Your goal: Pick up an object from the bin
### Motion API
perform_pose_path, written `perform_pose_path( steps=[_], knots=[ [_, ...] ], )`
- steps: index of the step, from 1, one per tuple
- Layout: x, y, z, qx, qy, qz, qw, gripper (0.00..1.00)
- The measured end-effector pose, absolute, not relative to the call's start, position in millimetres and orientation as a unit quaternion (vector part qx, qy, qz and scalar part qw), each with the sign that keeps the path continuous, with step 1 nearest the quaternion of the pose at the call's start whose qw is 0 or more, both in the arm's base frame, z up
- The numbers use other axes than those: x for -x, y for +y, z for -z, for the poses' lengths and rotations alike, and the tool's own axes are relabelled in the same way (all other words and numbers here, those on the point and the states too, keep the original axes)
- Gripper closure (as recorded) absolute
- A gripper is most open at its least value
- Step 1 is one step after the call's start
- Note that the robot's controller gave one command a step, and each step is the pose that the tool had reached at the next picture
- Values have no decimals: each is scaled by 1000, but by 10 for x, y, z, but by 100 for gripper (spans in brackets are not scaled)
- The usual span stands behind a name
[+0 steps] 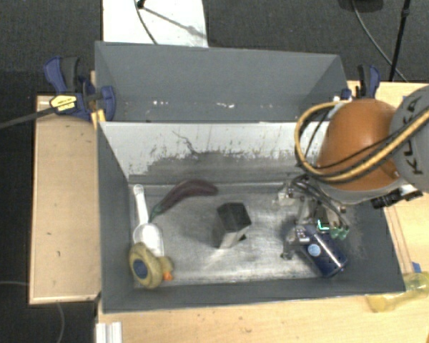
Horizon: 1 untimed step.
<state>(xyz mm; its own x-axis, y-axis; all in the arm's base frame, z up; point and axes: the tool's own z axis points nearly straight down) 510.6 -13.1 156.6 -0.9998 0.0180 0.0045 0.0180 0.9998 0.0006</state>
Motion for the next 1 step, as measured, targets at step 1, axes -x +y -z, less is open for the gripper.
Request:
perform_pose_path(
  steps=[1],
  knots=[
    [-5125,-132,-1597,8,-1000,0,-1,100]
  ],
)
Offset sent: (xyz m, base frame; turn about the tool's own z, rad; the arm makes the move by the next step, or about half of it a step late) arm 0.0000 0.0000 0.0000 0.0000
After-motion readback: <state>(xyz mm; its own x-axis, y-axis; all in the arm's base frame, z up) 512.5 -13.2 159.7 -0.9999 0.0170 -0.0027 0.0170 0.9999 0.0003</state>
